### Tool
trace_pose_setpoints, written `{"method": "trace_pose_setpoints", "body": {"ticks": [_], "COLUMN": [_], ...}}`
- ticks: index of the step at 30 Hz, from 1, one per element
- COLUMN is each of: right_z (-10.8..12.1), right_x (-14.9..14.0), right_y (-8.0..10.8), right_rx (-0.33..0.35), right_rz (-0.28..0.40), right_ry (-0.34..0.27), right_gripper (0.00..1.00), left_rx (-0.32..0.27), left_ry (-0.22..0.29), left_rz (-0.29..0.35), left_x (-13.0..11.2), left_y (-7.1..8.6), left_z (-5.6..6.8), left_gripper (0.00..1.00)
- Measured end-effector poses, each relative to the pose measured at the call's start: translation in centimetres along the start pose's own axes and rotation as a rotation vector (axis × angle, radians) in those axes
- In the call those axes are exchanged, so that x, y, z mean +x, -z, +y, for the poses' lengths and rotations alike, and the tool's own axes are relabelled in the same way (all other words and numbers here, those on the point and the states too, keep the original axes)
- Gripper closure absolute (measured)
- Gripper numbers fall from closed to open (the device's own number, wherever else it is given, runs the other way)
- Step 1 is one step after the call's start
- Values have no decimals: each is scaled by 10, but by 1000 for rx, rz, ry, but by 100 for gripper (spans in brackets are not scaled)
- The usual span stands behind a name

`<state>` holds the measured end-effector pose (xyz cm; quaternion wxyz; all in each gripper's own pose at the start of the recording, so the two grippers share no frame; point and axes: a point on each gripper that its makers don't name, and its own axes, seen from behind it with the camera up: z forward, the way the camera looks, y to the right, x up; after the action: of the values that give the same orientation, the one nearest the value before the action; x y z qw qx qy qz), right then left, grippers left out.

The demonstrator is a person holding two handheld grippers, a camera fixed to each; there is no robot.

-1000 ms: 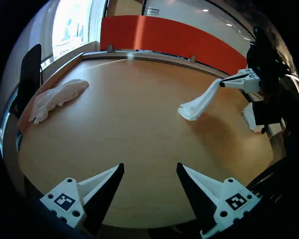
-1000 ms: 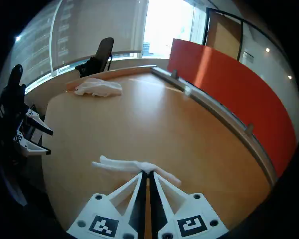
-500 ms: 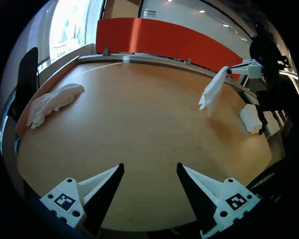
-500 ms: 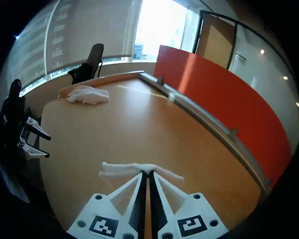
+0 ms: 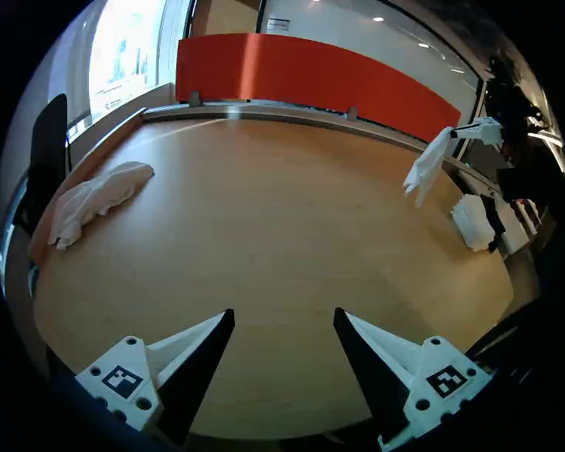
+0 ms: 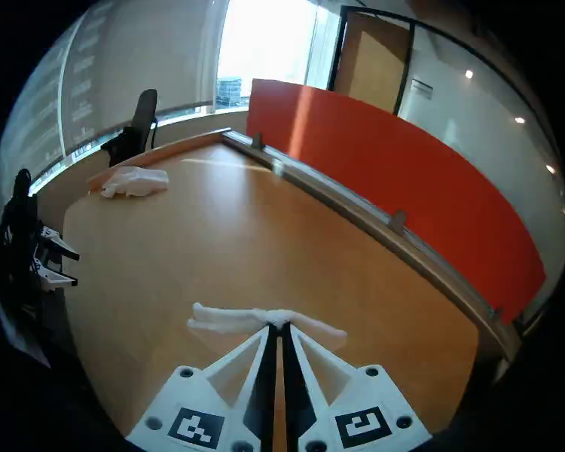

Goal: Fold towel

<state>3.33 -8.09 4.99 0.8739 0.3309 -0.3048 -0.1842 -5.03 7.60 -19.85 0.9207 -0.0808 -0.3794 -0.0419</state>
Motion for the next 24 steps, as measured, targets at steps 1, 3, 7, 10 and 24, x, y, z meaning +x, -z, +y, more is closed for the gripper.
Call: {"method": "trace_pose_setpoints", "body": {"ticks": [1,3,7,10,24], "right_z": [8,22,52,72,151], "right_x": [-4,-11,-25,-32,-63], "right_y": [4,10,24,34,74], "right_rx": [-9,-25,-60,-82,-175], "right_rz": [-5,-15,-32,-40,-98], "right_ry": [-4,-12,-34,-52,-76], "right_gripper": [96,96,96,96,96], "left_rx": [1,2,5,6,0], "left_ry": [-1,-2,-2,-2,-32], "left_rz": [-1,-3,-7,-11,-25], "left_x": [1,1,2,2,5], "left_y": [0,-1,-2,-3,-6], "left_z": [0,1,2,4,17], "left_gripper": [2,2,2,2,2]}}
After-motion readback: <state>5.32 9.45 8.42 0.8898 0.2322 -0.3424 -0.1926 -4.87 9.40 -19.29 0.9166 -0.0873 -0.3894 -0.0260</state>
